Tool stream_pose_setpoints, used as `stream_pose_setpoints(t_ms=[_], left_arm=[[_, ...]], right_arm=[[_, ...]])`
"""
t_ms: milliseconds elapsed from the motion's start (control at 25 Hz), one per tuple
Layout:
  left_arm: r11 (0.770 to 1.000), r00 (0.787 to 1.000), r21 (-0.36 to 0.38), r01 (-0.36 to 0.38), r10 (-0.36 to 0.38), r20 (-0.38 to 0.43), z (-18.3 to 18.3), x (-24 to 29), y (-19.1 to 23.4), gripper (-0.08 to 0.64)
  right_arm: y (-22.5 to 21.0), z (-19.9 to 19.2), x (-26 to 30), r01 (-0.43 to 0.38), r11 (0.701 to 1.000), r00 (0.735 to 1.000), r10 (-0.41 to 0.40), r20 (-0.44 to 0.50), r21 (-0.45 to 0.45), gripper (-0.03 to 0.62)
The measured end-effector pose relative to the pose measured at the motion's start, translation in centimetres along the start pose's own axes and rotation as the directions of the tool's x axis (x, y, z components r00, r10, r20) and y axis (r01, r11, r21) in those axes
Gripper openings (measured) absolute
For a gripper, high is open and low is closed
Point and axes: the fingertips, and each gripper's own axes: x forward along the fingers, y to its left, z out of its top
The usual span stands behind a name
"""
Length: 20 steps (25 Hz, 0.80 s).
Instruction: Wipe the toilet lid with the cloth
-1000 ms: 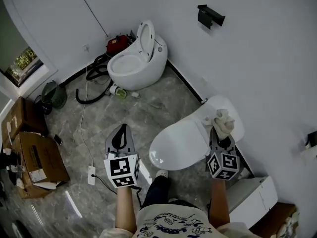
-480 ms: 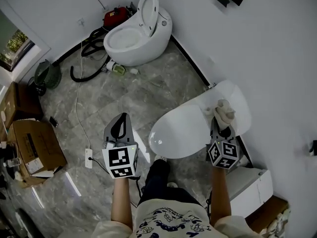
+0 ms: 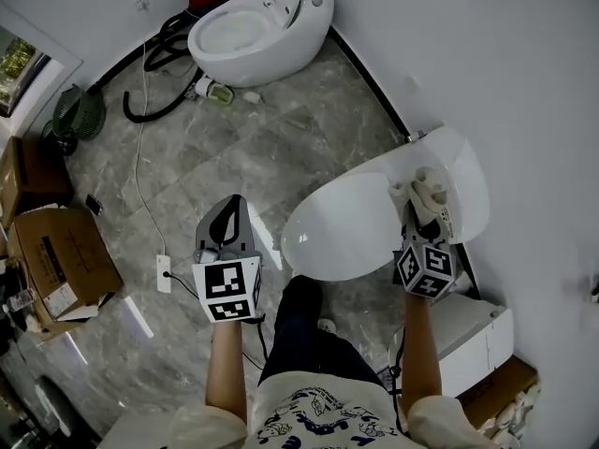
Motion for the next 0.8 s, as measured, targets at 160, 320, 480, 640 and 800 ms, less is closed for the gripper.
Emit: stream_pose_setpoints(t_ms=[160, 320, 480, 640, 800], left_arm=[[1.0, 0.999, 0.005, 0.012, -0.011, -0.032, -2.1, 2.1, -0.1, 0.003], [1.0, 0.998, 0.009, 0.016, -0.016, -0.057, -3.8, 4.0, 0.0, 0.003], [0.999, 0.997, 0.017, 0.03, -0.029, -0.076, -5.6, 5.7, -0.1, 0.003], [0.999, 0.995, 0.018, 0.045, -0.043, -0.092, -7.2, 7.4, -0.6, 0.003], [0.998, 0.993, 0.019, 0.054, -0.051, -0.105, -8.6, 8.9, -1.1, 0.003]], right_arm=[[-0.3, -1.8, 2.7, 0.01, 1.0, 1.0, -0.011, -0.026, -0.019, 0.114], [-0.5, -3.5, 5.2, 0.013, 0.999, 0.998, -0.014, -0.054, -0.031, 0.114], [-0.5, -5.6, 7.4, 0.018, 0.999, 0.996, -0.021, -0.084, -0.038, 0.114], [-1.1, -7.5, 9.4, 0.033, 0.999, 0.994, -0.035, -0.105, -0.02, 0.114], [-2.0, -9.9, 11.3, 0.045, 0.999, 0.99, -0.046, -0.132, -0.008, 0.114]])
